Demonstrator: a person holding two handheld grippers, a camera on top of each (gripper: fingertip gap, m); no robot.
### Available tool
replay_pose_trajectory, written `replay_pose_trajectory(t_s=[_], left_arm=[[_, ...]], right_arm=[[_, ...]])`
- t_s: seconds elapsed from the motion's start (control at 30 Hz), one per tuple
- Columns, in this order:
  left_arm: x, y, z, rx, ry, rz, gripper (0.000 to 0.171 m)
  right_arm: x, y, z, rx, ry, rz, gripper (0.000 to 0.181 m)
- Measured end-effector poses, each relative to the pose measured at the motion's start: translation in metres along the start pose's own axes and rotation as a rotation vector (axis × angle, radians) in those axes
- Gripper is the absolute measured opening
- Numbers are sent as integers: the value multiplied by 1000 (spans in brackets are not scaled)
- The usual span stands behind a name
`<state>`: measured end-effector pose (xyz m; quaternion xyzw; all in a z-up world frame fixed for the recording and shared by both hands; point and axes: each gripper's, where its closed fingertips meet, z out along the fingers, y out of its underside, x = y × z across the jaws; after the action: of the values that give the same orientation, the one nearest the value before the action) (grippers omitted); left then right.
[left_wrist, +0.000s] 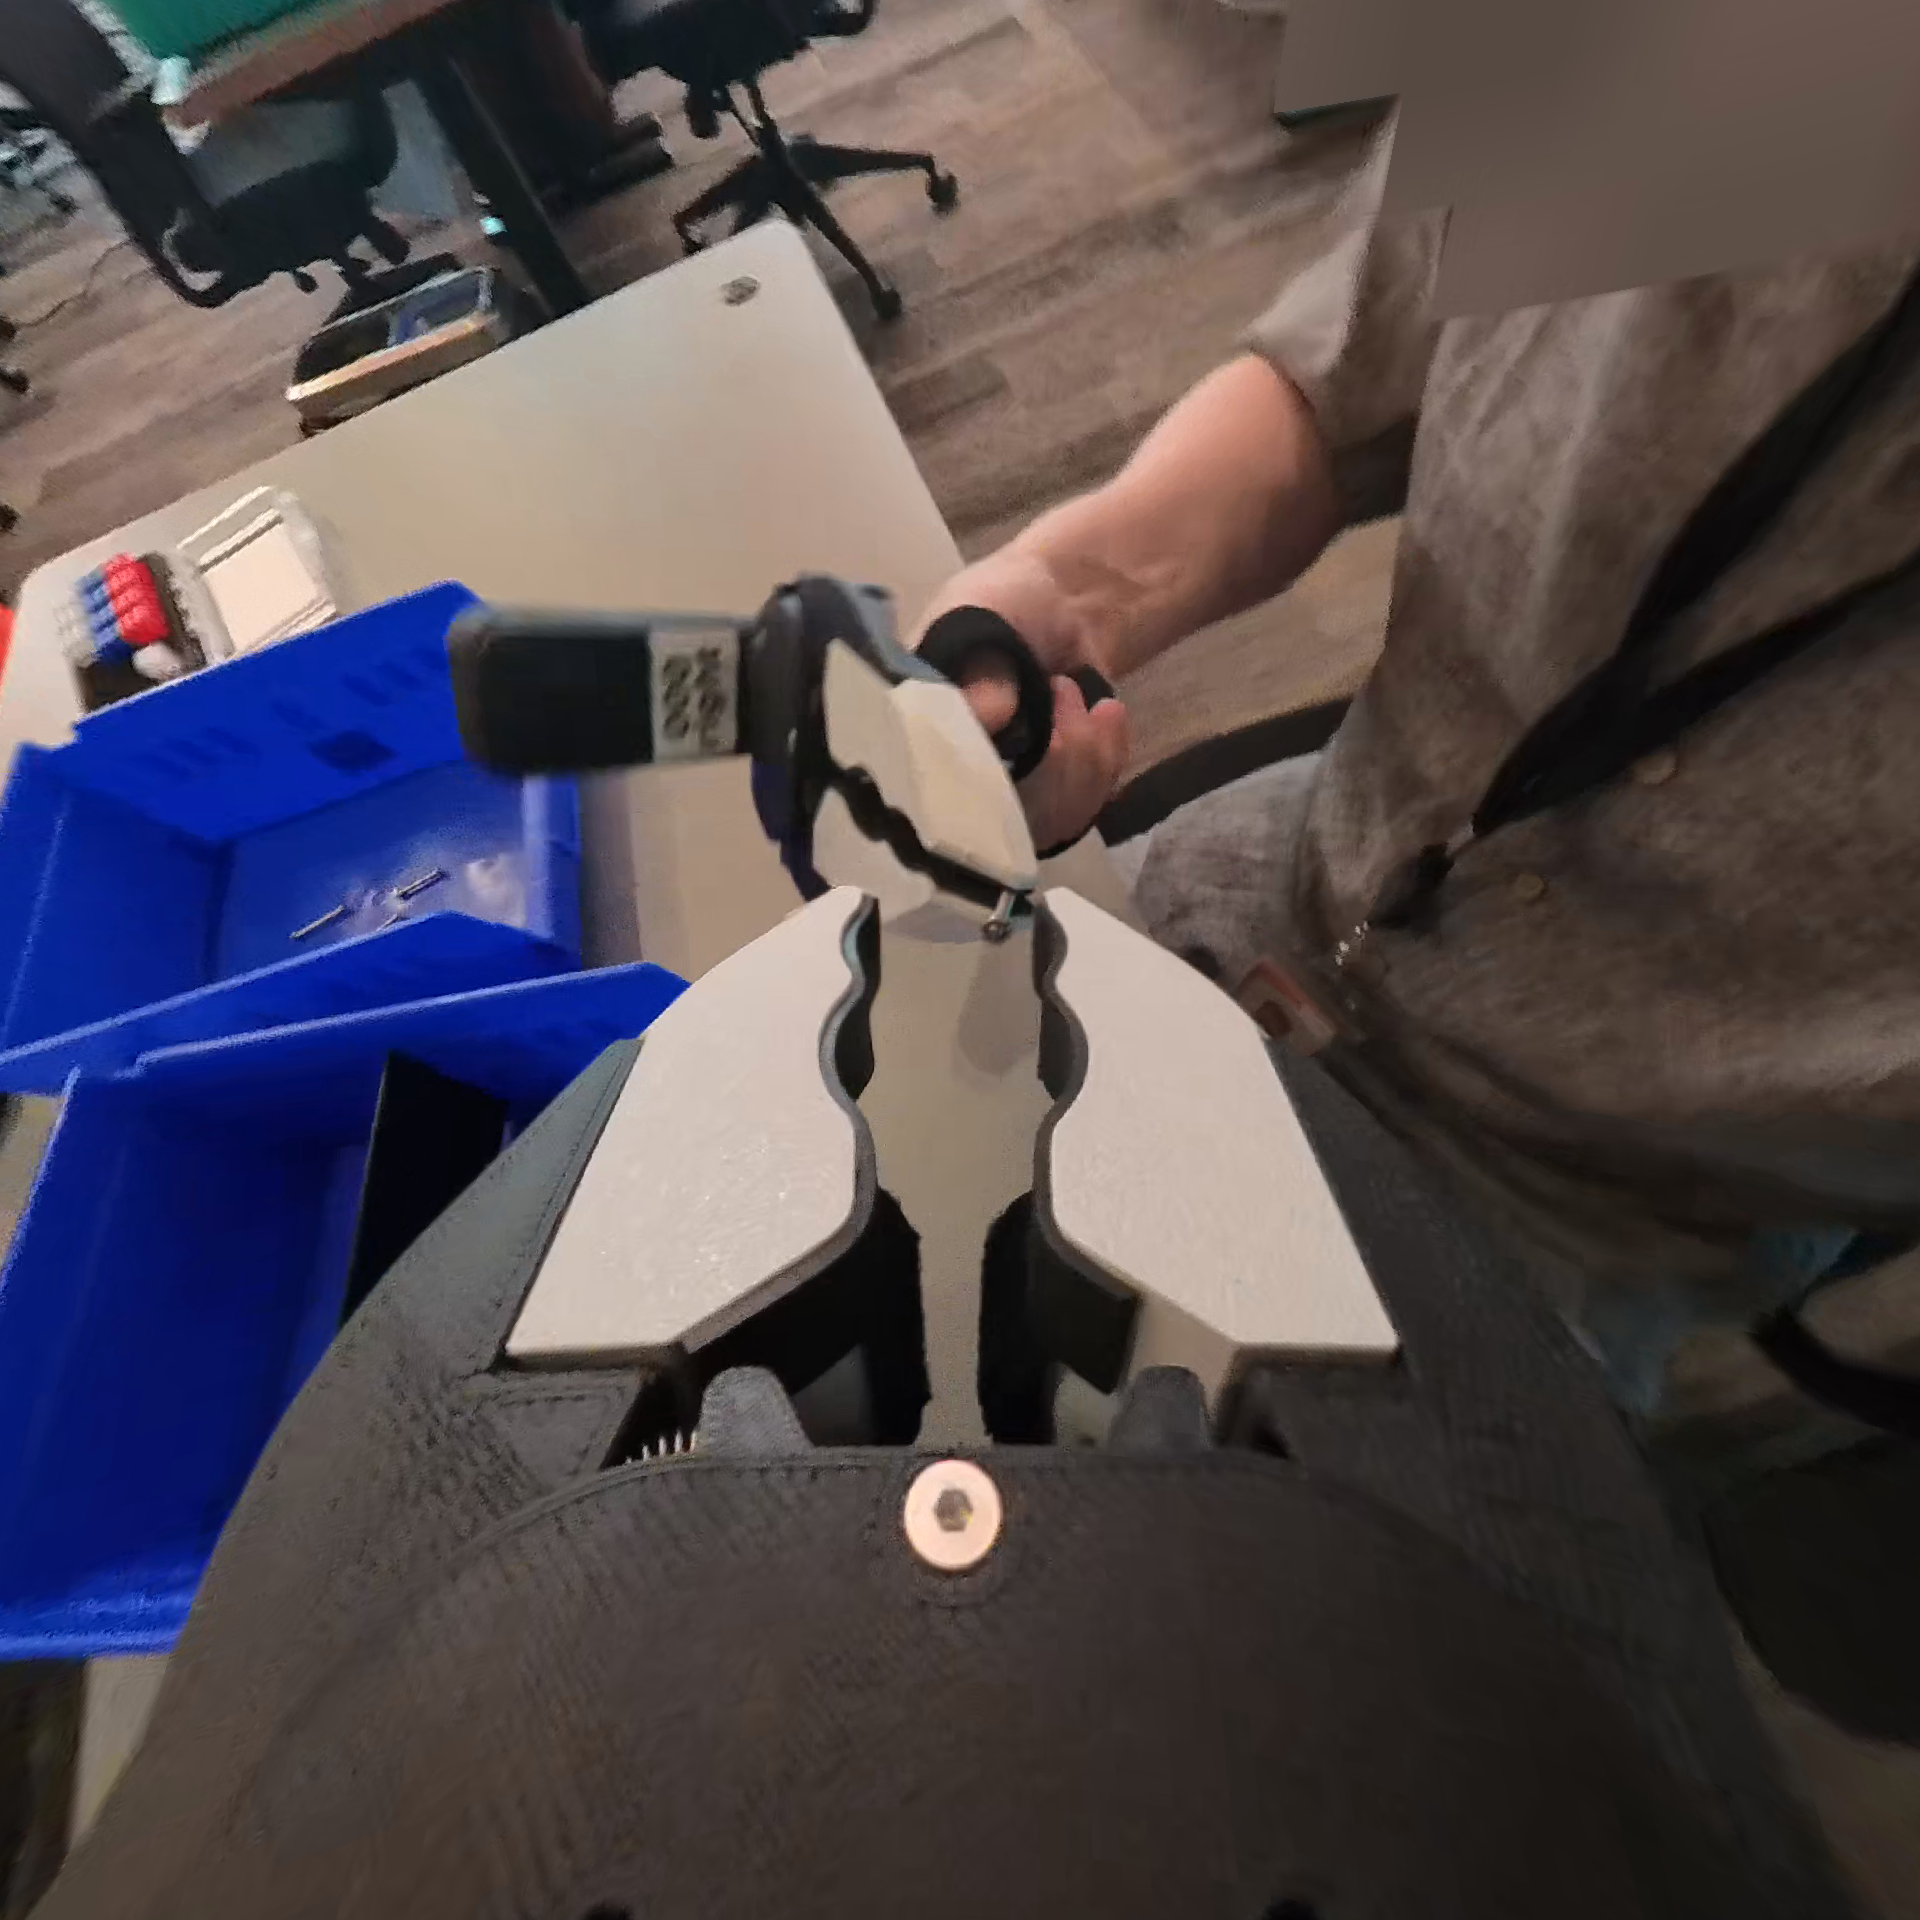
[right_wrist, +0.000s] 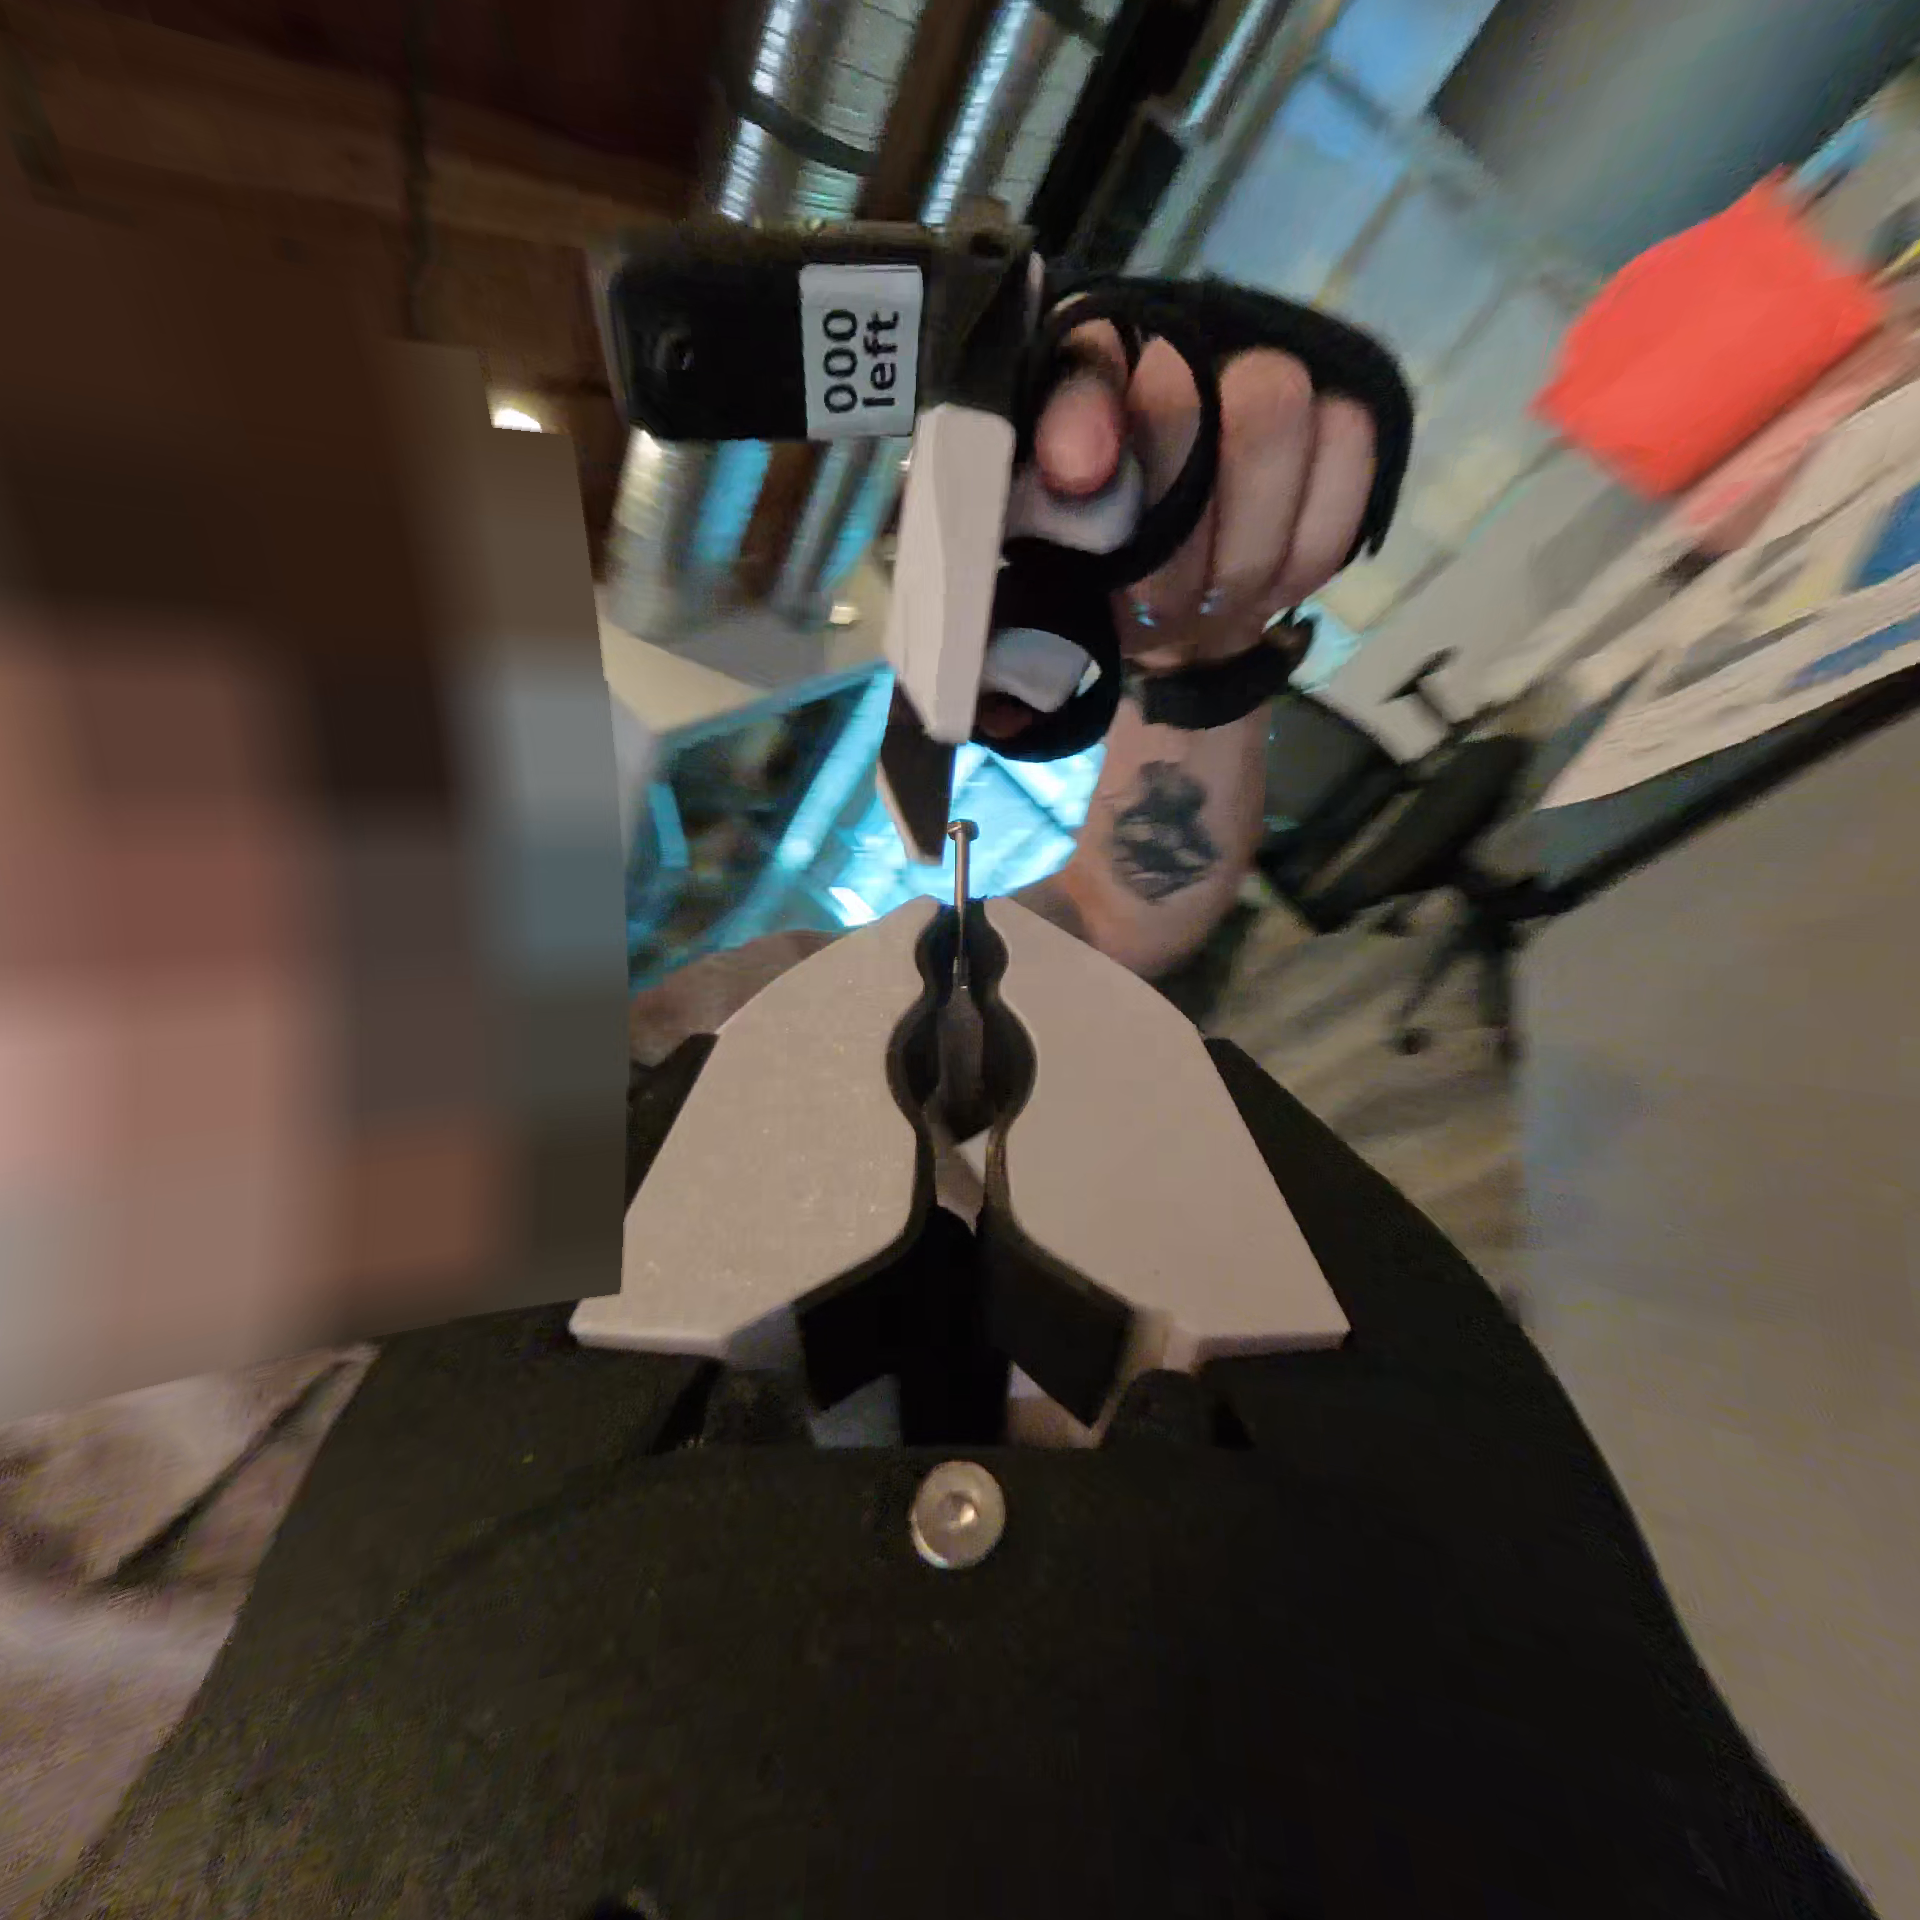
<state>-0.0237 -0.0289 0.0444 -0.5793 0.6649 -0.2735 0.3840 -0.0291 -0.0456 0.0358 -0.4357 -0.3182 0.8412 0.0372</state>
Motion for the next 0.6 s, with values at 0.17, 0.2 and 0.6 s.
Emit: replay_pose_trajectory(t_s=[0.17,0.2,0.6], left_arm=[[-27,10,-11,42,-75,-279,11],[-29,12,-10,50,-59,-352,11],[-24,5,10,138,128,-721,14]], right_arm=[[2,-18,-18,-76,447,-515,2],[6,-21,-23,-116,575,-645,2],[8,-33,-34,-326,1100,-1441,2]])
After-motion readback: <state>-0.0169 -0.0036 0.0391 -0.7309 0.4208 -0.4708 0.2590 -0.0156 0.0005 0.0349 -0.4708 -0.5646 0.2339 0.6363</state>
